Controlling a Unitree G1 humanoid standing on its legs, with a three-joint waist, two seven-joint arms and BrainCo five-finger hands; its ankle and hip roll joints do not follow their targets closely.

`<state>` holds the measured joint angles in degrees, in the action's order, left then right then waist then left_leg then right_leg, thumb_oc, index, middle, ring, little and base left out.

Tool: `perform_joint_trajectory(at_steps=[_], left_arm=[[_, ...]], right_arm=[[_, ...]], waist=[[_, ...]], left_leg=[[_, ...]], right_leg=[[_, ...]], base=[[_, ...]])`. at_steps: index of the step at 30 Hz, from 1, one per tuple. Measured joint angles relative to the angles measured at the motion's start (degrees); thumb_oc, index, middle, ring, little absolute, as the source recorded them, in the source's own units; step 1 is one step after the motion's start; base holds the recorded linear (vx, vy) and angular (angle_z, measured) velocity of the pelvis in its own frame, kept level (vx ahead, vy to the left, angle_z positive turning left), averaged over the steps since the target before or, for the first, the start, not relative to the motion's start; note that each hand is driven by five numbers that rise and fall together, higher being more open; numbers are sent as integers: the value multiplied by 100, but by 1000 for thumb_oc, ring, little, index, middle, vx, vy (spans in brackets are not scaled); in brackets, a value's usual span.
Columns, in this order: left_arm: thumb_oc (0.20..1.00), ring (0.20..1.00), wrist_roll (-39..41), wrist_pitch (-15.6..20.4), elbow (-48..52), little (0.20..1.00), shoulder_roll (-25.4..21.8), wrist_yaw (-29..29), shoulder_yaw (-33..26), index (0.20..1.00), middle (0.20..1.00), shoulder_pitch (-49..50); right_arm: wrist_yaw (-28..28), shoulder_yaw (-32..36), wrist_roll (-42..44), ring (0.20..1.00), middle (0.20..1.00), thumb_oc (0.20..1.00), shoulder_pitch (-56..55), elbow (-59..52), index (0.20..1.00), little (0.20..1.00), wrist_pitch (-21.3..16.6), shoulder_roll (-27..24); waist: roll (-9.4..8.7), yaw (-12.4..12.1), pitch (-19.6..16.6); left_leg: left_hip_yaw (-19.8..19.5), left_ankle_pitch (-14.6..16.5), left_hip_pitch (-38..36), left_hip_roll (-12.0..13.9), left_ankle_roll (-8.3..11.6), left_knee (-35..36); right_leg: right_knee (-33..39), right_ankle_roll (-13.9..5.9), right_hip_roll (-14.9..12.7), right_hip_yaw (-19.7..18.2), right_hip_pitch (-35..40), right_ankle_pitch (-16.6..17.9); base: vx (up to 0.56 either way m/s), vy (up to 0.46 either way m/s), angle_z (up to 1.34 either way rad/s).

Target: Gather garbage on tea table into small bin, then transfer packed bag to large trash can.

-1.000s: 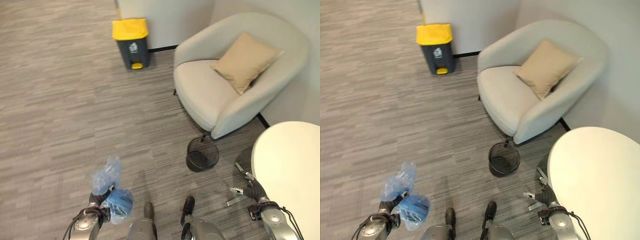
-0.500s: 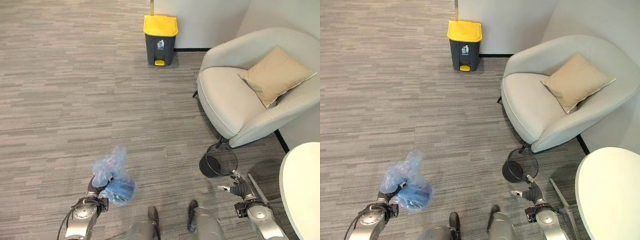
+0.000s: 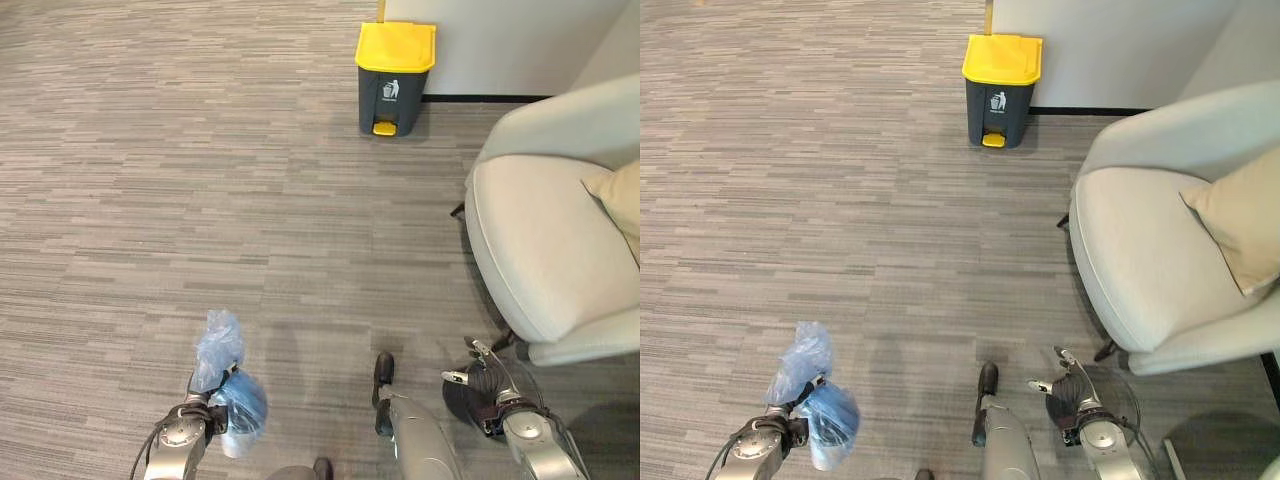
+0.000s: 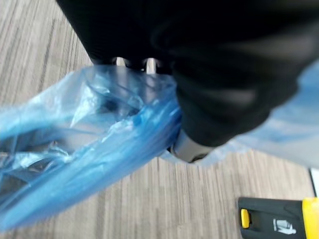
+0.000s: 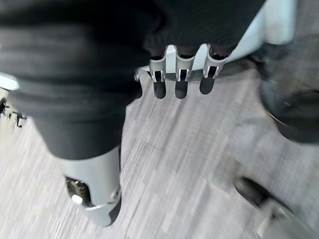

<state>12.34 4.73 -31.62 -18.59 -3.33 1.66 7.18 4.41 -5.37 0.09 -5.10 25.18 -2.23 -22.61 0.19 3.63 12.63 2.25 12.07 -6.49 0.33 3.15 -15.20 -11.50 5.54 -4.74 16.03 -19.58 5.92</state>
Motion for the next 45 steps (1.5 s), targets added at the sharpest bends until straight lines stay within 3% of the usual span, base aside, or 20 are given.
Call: perform_joint_trajectory(at_steps=[4, 6, 10, 15, 17, 19, 21, 25, 26, 29, 31, 32, 33, 36, 38, 39, 40, 42, 43, 45], left_arm=[[200, 200, 2, 0, 52, 200, -31, 68, 21, 200, 200, -69], [200, 200, 3, 3, 60, 200, -75, 82, 47, 200, 200, -190], [200, 200, 2, 60, 192, 200, -68, 94, 54, 200, 200, -334], [200, 200, 0, 70, 157, 200, -55, 93, 58, 200, 200, -336], [200, 200, -4, 44, 140, 200, -61, 84, 58, 200, 200, -208], [200, 200, -7, -23, 156, 200, -68, 91, 52, 200, 200, -89], [200, 200, -6, -37, 157, 200, -76, 89, -79, 200, 200, 197], [200, 200, -6, -25, 198, 200, -277, 88, -21, 200, 200, -8], [200, 200, -7, -36, 200, 200, -368, 82, -10, 200, 200, -259], [200, 200, -7, -41, 218, 200, -475, 44, 15, 200, 200, -356], [200, 200, -5, -32, 225, 200, -434, 6, 31, 200, 200, -317], [200, 200, -3, -12, 215, 200, -404, -2, -7, 200, 200, -295], [200, 200, -3, -11, 188, 200, -375, -5, -15, 200, 200, -275], [200, 200, -3, -17, 125, 200, -248, -45, -81, 200, 200, -292], [200, 200, -4, -18, 123, 200, -232, -50, -41, 200, 200, -284], [200, 200, -4, -35, 112, 200, -165, -47, 19, 200, 200, -154], [200, 200, -4, -37, 116, 200, -127, -39, 47, 200, 200, -97], [200, 200, -4, -41, 130, 200, -70, 9, 50, 200, 200, -48], [200, 200, -4, -43, 140, 200, -70, 20, 46, 200, 200, -3], [200, 200, -4, -44, 167, 200, -69, 42, 41, 200, 200, 8]], right_arm=[[14, 154, 1, 1000, 1000, 1000, 81, -34, 1000, 1000, -87, -185], [23, 111, 9, 1000, 1000, 1000, 90, -52, 1000, 1000, -90, -171], [38, 124, 13, 1000, 1000, 1000, 87, -42, 1000, 1000, -85, -176], [70, 129, 116, 1000, 1000, 1000, 125, 284, 1000, 1000, -63, -68], [161, 130, 117, 1000, 1000, 1000, 125, 399, 1000, 1000, -35, -57], [171, 160, 112, 1000, 1000, 1000, 34, 351, 1000, 1000, -16, -29], [141, 89, 110, 1000, 1000, 1000, 26, 342, 1000, 1000, 1, 150], [105, 33, 110, 1000, 1000, 1000, -20, 133, 1000, 1000, 9, 248], [47, -61, 111, 1000, 1000, 1000, 40, 131, 1000, 1000, 13, 266], [20, -78, 112, 1000, 1000, 1000, 228, -22, 1000, 1000, -12, 303], [14, -86, 112, 1000, 1000, 1000, 308, -85, 1000, 1000, 7, 293], [13, -87, 115, 1000, 1000, 1000, 294, -59, 1000, 1000, 17, 284], [12, -85, 115, 1000, 1000, 1000, 244, -26, 1000, 1000, 20, 270], [2, -40, 116, 1000, 1000, 1000, 158, 85, 1000, 1000, 33, 267], [-4, -39, 116, 1000, 1000, 1000, 91, 145, 1000, 1000, 78, 265], [-12, -66, 116, 1000, 1000, 1000, -15, 167, 1000, 1000, 134, 204], [-9, -62, 116, 1000, 1000, 1000, -6, 165, 1000, 1000, 141, 175], [-12, -66, 116, 1000, 1000, 1000, 36, 164, 1000, 1000, 137, 82], [-8, -39, 117, 1000, 1000, 1000, 141, 142, 1000, 1000, 118, 33], [0, -11, 116, 1000, 1000, 1000, 242, 134, 1000, 1000, 92, -47]], waist=[[33, 41, -75], [-139, 62, -82], [-319, 60, -66], [-286, -65, -11], [-25, -275, 74], [-58, -218, 83], [-339, -361, 25], [-421, -360, -43], [-405, -347, -38], [-358, -354, -10], [-246, -274, 63], [-257, -242, 98], [-292, -230, 112], [-277, -112, 174], [-276, -42, 172], [-163, -1, 164], [-35, 34, 121], [27, 48, 101], [42, 46, 83], [30, 33, 74]], left_leg=[[186, -227, 532, 462, 193, -1333], [242, -81, 842, 398, 87, -1304], [457, -109, 1625, 254, 106, -35], [815, -1041, 2648, 232, 193, 754], [937, -1472, 2613, 280, 174, 1167], [981, -1924, 2095, 123, -342, 1483], [1135, -1624, 1684, -168, -695, 1359], [1267, -1366, 1575, -439, -957, 1248], [1241, -1267, 1518, -492, -1087, 1268], [1238, -1148, 1101, -528, -1097, 1471], [1239, -1013, 856, -516, -963, 1549], [1254, -759, 606, -557, -845, 1547], [1196, -432, 503, -560, -748, 1353], [860, 124, 420, -499, -604, 938], [712, 154, 258, -406, -478, 893], [482, 247, -233, -75, -192, 1110], [376, 197, -303, 120, -89, 1142], [296, -170, -319, 504, 437, 867], [276, -473, -162, 679, 632, 547], [252, -931, 69, 853, 633, -83]], right_leg=[[107, 189, 480, -36, 480, -453], [341, 331, 551, -213, 760, -596], [846, 205, 529, -336, 1175, -556], [1530, -4, 598, -371, 1769, -476], [1562, -146, 727, -595, 2288, -700], [1398, -456, 584, -813, 2549, -1091], [641, -684, 167, -1169, 2539, -1667], [-419, -947, -200, -1114, 2108, -1902], [-1544, -1163, -320, -1124, 1503, -2102], [-2239, -1281, -451, -1096, 586, -2176], [-1548, -1172, -620, -671, -111, -1875], [-186, -1227, -685, -514, -534, -844], [498, -1186, -724, -437, -659, -408], [1102, -1317, -935, -313, -616, -303], [1020, -1301, -941, -393, -509, -242], [755, -1170, -711, -480, -222, 112], [532, -1090, -542, -497, -235, 179], [52, -514, -275, -380, -171, 365], [-11, -361, -165, -265, -70, 173], [14, -175, -24, -145, 158, -29]], base=[[186, -116, -11], [210, -71, -22], [156, -47, -13], [267, 29, -9], [472, 201, -60], [678, 370, -50], [285, 202, -90], [203, 165, -19], [209, 135, 12], [334, 98, -12], [416, -26, -8], [618, -155, 3], [752, -271, 4], [519, -257, 46], [405, -262, 64], [364, -284, 56], [332, -301, 78], [264, -309, 46], [315, -390, 21], [225, -269, 16]])
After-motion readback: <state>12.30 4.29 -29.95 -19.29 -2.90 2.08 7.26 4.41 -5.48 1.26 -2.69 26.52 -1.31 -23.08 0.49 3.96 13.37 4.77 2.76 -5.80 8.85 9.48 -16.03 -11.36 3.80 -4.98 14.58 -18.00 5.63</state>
